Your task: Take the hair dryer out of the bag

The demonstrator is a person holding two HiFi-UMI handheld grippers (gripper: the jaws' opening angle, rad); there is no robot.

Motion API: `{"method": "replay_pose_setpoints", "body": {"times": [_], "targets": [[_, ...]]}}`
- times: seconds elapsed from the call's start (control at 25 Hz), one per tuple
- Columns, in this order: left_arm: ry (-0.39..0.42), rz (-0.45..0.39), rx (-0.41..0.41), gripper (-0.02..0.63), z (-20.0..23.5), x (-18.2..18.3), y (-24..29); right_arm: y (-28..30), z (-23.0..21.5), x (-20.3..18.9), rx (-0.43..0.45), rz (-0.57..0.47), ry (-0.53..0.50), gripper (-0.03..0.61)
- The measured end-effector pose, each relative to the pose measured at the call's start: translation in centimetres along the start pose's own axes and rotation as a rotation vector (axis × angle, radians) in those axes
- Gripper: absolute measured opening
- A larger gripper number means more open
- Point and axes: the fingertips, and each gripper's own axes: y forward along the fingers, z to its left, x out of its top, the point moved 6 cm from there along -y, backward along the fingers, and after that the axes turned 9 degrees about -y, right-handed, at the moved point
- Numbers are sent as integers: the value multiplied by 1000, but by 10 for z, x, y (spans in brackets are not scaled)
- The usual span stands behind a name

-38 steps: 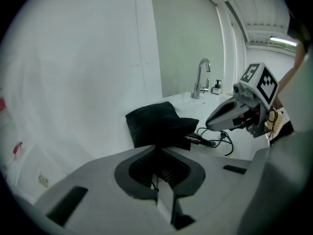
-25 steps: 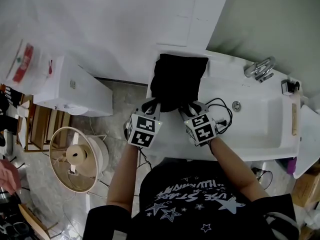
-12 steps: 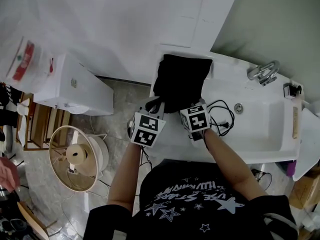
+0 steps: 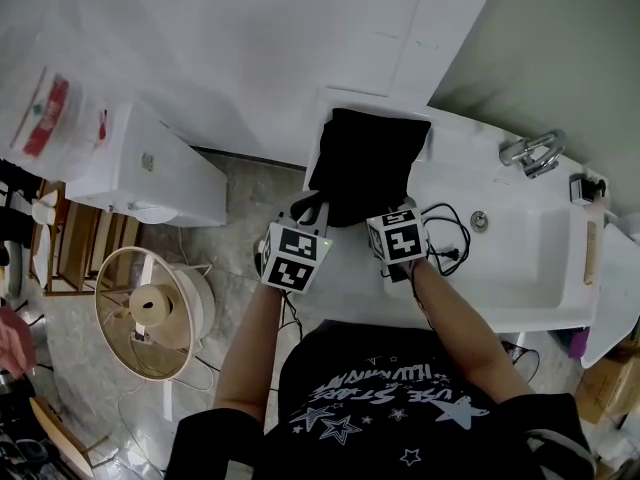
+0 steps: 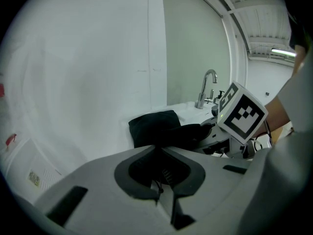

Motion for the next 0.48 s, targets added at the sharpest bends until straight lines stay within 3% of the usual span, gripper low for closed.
{"method": "replay_pose_setpoints", "body": {"times": [0.48], "targets": [[9, -18, 40, 23, 6, 10, 3, -24, -5, 7, 84, -71, 21, 193]]}}
